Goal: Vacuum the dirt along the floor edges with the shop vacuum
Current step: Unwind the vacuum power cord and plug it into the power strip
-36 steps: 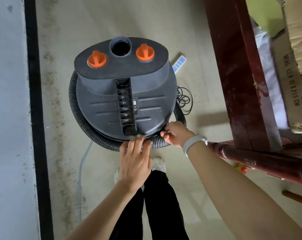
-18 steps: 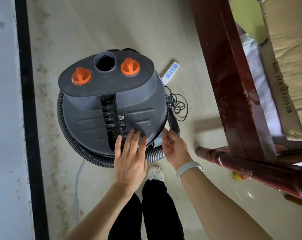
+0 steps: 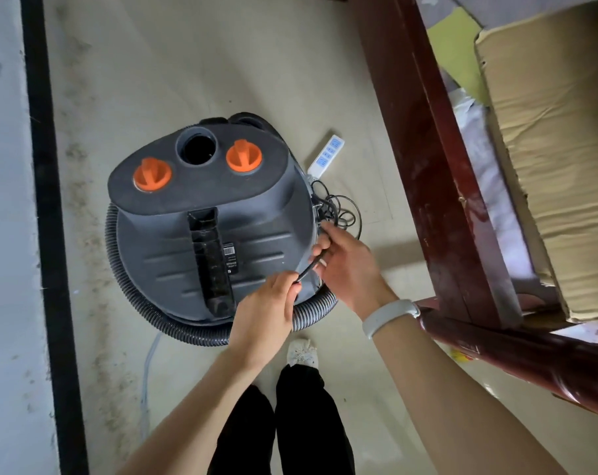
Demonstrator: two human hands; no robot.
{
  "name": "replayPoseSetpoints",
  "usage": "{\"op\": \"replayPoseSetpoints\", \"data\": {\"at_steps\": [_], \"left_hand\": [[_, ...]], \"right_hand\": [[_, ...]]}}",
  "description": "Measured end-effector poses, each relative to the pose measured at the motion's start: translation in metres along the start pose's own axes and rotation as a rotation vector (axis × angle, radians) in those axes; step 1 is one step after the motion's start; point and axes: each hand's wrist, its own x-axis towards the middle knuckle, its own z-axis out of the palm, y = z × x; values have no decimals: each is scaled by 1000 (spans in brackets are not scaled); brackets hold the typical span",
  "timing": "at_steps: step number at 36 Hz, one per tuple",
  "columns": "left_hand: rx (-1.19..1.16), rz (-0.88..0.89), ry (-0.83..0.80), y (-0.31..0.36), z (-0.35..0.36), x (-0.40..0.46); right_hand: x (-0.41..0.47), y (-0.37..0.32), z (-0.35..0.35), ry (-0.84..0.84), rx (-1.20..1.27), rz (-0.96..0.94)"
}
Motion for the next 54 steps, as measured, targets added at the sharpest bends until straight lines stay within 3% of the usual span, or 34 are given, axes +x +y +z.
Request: {"op": "replayPoseSetpoints", "data": {"at_steps": [4, 8, 13, 18, 26, 34, 40, 46, 54], "left_hand": [[-75, 45, -3, 2, -27, -2], [-85, 50, 68, -2, -56, 11], [-119, 29, 186, -12, -104, 24], [-121, -46, 277, -23, -159, 26], [-113, -209, 301, -107, -221, 0], [-114, -209, 233, -199, -320, 5], [-66, -218, 163, -253, -371, 2], [-129, -308, 187, -282, -397, 27], [-151, -193, 225, -286, -423, 128]], "right_hand": [[4, -19, 17, 38, 162, -30], [7, -45, 44, -47, 163, -85], [-10, -75, 106, -234, -61, -177], [-31, -94, 180, -289, -245, -281], [-62, -53, 268, -479, -737, -395], [-62, 20, 366, -235, -640, -475], [-50, 54, 417, -229, -530, -372], [-35, 43, 455, -209, -420, -326], [3, -10, 495, -75, -342, -420]]}}
